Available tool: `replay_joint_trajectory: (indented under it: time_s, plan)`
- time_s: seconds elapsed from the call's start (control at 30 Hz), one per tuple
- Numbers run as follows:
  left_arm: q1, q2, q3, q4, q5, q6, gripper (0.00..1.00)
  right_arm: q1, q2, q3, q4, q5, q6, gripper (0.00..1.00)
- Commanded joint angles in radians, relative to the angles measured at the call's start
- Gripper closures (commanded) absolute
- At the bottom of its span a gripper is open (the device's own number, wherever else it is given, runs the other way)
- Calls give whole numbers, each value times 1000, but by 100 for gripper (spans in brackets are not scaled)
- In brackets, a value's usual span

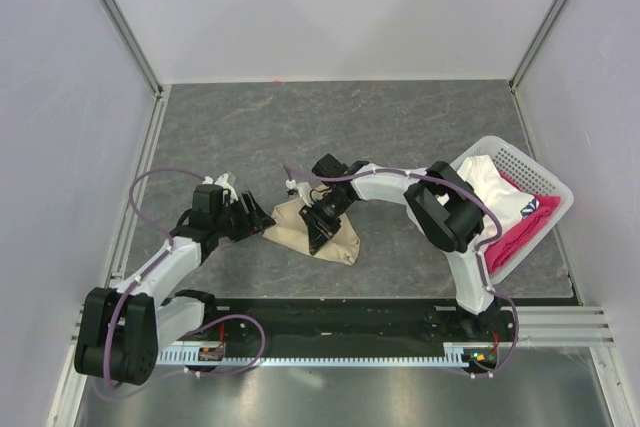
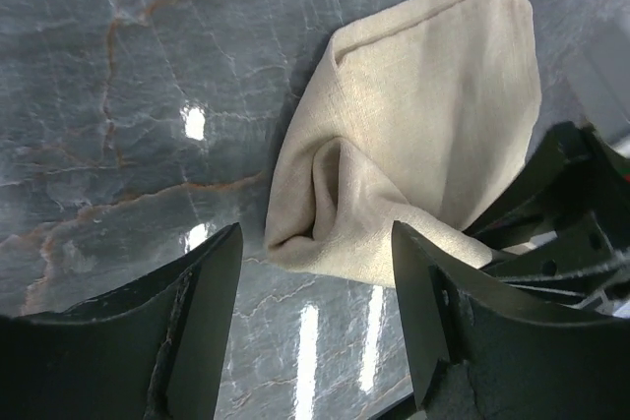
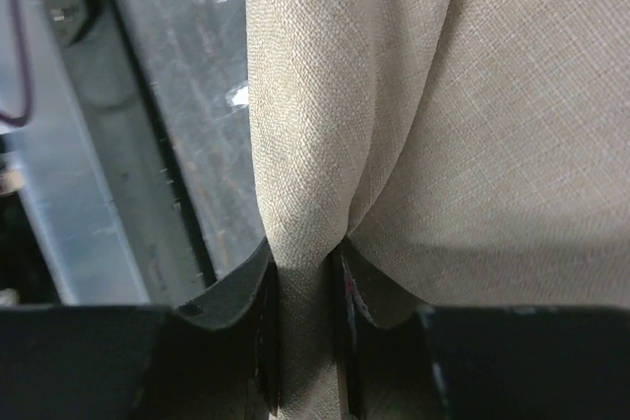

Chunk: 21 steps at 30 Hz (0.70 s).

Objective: Fold the napkin, place the utensils inside, and roll it up
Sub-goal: Roll the napkin with the utensil

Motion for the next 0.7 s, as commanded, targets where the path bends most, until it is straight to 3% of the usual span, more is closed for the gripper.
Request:
replay_joint_trajectory:
  time_s: [0.0,0.3,0.67]
  plan:
    - [2,-33,-27,105,56,3,31,-19,84,16,-142,-196,-5,74]
    - [-1,5,-52,173,145,9,37,-56,150,42,-142,-210,31,74]
    - [-10,114,-33,188,155,6,58,-76,170,55,-139,-193,41,74]
